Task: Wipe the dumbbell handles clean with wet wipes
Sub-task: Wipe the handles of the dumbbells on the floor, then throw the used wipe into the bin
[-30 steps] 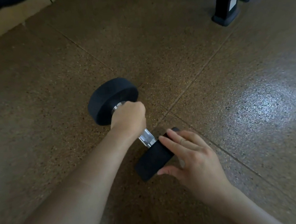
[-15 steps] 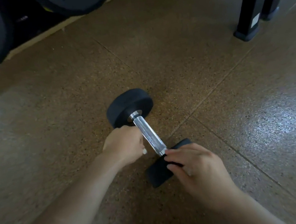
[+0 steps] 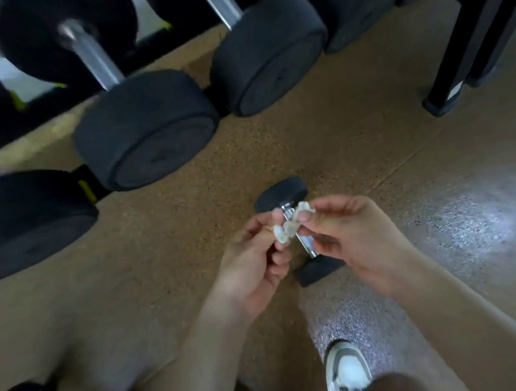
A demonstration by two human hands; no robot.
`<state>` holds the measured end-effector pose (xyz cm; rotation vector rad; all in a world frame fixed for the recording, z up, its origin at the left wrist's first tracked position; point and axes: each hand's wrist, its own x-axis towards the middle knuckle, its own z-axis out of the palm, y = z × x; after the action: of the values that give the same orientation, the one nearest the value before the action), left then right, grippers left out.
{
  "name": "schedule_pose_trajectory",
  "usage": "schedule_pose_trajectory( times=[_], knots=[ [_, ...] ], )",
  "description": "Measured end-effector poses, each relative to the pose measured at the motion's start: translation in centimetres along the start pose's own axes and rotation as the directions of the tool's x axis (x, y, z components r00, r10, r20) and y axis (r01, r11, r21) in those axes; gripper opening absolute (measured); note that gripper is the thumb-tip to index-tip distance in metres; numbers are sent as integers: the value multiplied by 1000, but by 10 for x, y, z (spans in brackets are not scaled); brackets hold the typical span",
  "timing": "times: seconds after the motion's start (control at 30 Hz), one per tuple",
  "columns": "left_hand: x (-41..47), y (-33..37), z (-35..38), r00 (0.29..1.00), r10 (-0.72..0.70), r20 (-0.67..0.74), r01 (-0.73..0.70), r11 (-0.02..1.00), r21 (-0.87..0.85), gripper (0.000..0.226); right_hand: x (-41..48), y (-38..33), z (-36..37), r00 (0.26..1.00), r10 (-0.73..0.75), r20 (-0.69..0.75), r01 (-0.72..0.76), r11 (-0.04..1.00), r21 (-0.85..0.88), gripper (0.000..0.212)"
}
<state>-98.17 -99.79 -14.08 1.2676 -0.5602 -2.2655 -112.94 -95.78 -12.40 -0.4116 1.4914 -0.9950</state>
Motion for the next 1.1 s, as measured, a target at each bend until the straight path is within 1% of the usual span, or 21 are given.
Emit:
schedule_pose_trajectory(
  times=[0.03,0.07,0.13,0.17,0.2,0.3,0.33,0.4,0.5,0.57,0.6,0.63,0.7,0.77,0.83,0.9,0.97,1.07,1.1],
  knots=[
    [-26,14,9,999,44,-10,-44,998,33,21,-19,-21,10,1000,6,6,-6,1000,-8,13],
    [-54,30,18,997,83,-10,-81,991,105,30,-39,-41,20,1000,9,8,-9,1000,-19,9],
    [-112,60,37,990,138,-27,-125,955,270,44,-81,-81,38,1000,-5,6,5,998,-65,7],
    [-140,74,47,983,171,-60,-145,940,309,46,-102,-101,48,1000,-18,11,19,995,-99,6],
    [-168,88,56,974,205,-100,-166,937,309,41,-123,-119,59,999,-32,16,34,990,-137,4],
    [-245,124,83,929,273,-249,-242,959,146,10,-186,-170,90,998,-41,47,49,980,-192,4],
    [-269,134,90,909,287,-301,-266,958,111,8,-205,-184,100,998,-29,62,40,980,-194,7],
    [-314,148,102,867,312,-389,-307,949,77,18,-243,-212,117,996,-11,89,26,985,-173,9],
    [-376,162,120,776,365,-515,-400,915,46,14,-290,-244,138,992,0,124,19,988,-153,12],
    [-411,163,127,698,372,-611,-459,888,17,15,-312,-256,149,988,-9,157,45,972,-230,14],
    [-420,163,129,677,368,-638,-487,873,-14,15,-316,-259,151,986,-23,168,66,966,-250,15],
    [-441,166,129,633,368,-681,-535,844,-41,13,-327,-268,161,977,-40,211,99,955,-278,17],
    [-470,168,130,581,368,-726,-588,806,-62,9,-346,-280,172,954,-79,290,183,917,-354,21],
    [-500,167,127,543,371,-753,-648,756,-95,10,-371,-291,189,895,-108,433,304,858,-414,26],
    [-528,167,124,527,372,-764,-710,687,-155,14,-395,-297,207,824,-86,560,376,822,-427,26],
    [-554,165,120,498,382,-778,-754,634,-170,16,-418,-298,228,742,-46,668,445,779,-441,24],
    [-580,160,113,445,408,-797,-786,604,-130,21,-439,-293,249,669,15,743,479,756,-447,22],
    [-622,145,97,338,443,-830,-788,616,8,39,-473,-279,282,558,121,821,476,764,-436,22],
    [-636,138,91,303,450,-840,-785,617,47,43,-485,-273,293,508,161,846,465,776,-426,22]
  ],
)
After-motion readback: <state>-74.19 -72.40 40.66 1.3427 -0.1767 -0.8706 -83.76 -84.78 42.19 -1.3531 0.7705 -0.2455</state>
